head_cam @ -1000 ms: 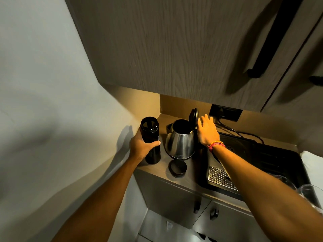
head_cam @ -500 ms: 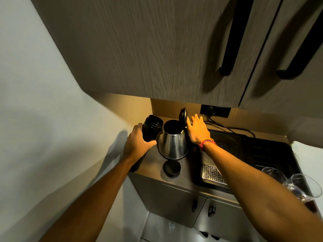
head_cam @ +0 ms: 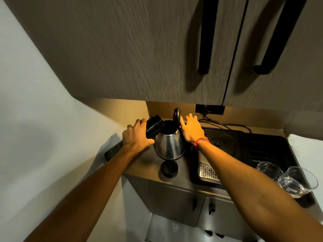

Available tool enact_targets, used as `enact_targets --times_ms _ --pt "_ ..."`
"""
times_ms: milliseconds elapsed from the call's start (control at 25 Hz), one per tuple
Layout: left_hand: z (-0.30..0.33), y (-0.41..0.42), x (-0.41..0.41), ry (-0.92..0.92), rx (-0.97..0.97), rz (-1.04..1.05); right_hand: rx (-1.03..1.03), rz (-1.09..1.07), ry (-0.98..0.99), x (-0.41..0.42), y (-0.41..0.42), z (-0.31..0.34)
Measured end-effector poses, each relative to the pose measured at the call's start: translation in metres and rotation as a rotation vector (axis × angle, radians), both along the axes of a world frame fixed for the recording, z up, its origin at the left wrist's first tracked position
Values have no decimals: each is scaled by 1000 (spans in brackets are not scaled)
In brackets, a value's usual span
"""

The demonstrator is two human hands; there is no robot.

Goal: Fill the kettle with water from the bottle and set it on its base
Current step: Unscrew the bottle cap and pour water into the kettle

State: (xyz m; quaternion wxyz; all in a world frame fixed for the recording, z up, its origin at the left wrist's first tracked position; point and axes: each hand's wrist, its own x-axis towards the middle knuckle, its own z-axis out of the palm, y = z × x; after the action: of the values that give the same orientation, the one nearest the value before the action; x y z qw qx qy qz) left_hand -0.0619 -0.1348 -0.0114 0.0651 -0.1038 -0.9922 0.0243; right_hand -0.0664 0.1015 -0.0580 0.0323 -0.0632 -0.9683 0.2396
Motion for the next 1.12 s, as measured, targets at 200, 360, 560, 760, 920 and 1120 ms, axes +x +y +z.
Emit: enact_targets --times_ms 200,360,560,760,920,1120 --pt "3 2 -1 -1 -115 -8 -11 -11 7 0 -1 0" --pt "4 2 1 -11 -148 1 -24 5 3 2 0 -1" --pt "11 7 4 -14 -161 15 87 26 10 -2 1 -5" --pt "17 8 4 -15 -203 25 189 71 6 -5 3 -8" --pt "16 9 4 -13 -211 23 231 99 20 -6 4 -9" --pt "10 9 3 0 -221 10 243 106 19 -5 3 -8"
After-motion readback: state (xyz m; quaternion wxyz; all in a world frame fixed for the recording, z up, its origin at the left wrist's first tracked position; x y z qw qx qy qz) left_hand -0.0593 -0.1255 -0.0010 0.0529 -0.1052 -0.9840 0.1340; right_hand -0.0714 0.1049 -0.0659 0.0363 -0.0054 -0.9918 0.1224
